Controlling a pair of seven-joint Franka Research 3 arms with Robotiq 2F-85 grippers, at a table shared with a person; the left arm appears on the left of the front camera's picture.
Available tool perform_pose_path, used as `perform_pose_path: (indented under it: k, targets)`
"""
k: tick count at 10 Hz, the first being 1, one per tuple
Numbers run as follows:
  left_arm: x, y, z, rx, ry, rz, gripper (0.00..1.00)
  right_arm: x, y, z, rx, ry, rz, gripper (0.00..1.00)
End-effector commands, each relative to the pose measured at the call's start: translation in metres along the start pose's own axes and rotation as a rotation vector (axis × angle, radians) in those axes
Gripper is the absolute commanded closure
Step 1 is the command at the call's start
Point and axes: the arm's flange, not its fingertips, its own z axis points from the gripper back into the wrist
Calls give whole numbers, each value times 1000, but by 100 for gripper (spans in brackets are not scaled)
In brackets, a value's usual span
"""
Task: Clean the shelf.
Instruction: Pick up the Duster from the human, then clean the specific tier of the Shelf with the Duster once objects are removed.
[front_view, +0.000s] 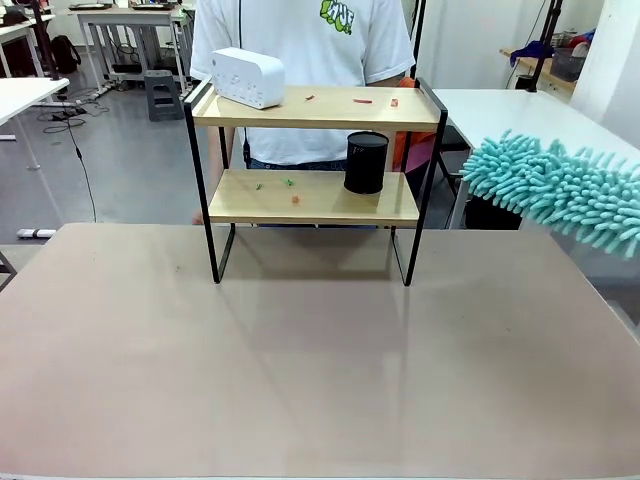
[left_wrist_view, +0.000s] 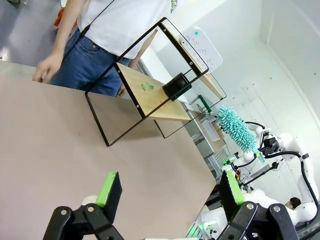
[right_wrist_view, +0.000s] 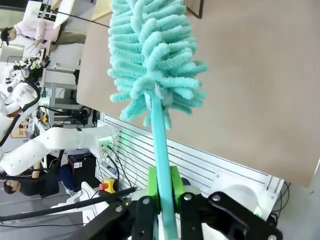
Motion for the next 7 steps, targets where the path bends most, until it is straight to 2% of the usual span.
perform_pose_path:
  k: [1,7]
  targets:
    - [2,-1,-2,-16,-19,-22,0,7,2,4,-12,0,-2,100]
    - [2,-1,-2,-16,-19,-22,0,7,2,4,-12,0,-2,100]
